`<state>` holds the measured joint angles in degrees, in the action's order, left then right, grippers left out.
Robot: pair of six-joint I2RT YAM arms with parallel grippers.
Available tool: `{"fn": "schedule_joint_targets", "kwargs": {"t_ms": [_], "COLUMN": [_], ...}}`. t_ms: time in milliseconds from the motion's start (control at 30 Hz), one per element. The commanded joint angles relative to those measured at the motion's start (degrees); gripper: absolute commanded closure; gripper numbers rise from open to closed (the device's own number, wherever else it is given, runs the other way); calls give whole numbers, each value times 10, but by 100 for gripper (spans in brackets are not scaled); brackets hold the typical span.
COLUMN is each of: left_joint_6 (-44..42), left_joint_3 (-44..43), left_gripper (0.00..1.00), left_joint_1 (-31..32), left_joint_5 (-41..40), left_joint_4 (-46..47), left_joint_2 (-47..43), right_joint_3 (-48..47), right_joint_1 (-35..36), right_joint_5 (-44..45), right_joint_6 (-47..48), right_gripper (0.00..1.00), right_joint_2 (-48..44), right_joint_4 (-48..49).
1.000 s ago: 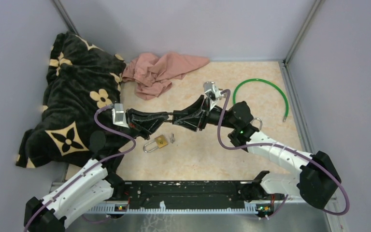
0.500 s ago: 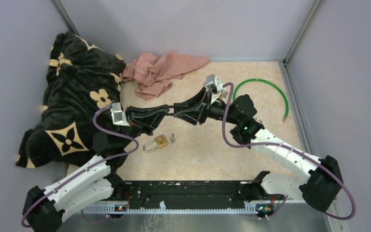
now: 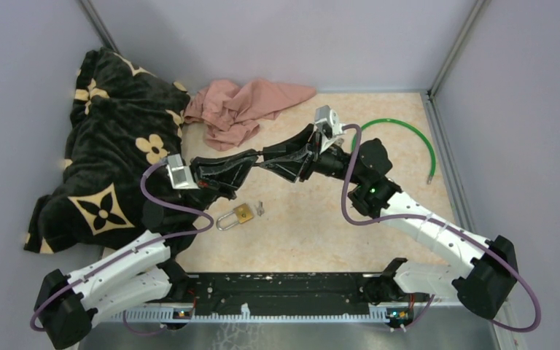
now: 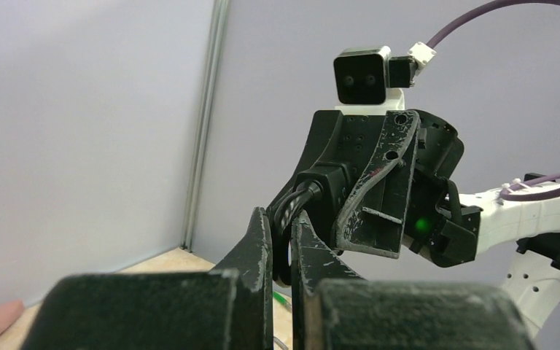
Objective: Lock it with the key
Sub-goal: Lock the lock.
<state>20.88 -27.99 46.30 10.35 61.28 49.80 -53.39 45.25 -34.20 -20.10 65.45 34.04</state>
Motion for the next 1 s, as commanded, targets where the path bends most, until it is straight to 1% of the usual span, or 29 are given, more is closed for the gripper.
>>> {"fn": "schedule_joint_targets", "kwargs": {"t_ms": [0, 100, 167, 267, 333, 400, 467, 567, 633, 700, 767, 833, 967], "left_joint_6": [4, -11, -15, -17, -29, -41, -51, -67, -87, -98, -94, -67, -61], "left_joint_3": [-14, -22, -38, -52, -54, -62, -77, -102, -112, -115, -115, -110, -107], "left_gripper": [100, 100, 100, 100, 100, 100, 100, 100, 100, 100, 100, 100, 100], "left_joint_1": [70, 79, 81, 81, 83, 82, 77, 55, 39, 28, 28, 37, 63], "left_joint_5": [193, 207, 233, 282, 318, 337, 371, 418, 413, 404, 404, 403, 407], "left_joint_4": [-144, -134, -136, -163, -168, -174, -203, -290, -339, -351, -330, -296, -277], "left_joint_2": [59, 69, 76, 79, 79, 80, 80, 83, 82, 82, 86, 100, 120], "right_joint_3": [-25, -38, -36, -23, -22, -27, -25, -8, 3, 7, 9, 7, 6], "right_joint_1": [41, 40, 35, 18, 13, 12, 12, 4, 2, 2, 3, 3, 4], "right_joint_5": [67, 42, 26, -2, -14, -23, -32, -54, -62, -66, -66, -64, -65], "right_joint_6": [34, 39, 41, 27, 32, 48, 62, 73, 78, 80, 78, 74, 75], "right_gripper": [100, 100, 100, 100, 100, 100, 100, 100, 100, 100, 100, 100, 100], "right_joint_2": [75, 99, 110, 111, 108, 108, 106, 95, 85, 80, 79, 80, 79], "right_joint_4": [-46, -46, -39, -19, -27, -48, -67, -75, -74, -73, -67, -55, -51]}}
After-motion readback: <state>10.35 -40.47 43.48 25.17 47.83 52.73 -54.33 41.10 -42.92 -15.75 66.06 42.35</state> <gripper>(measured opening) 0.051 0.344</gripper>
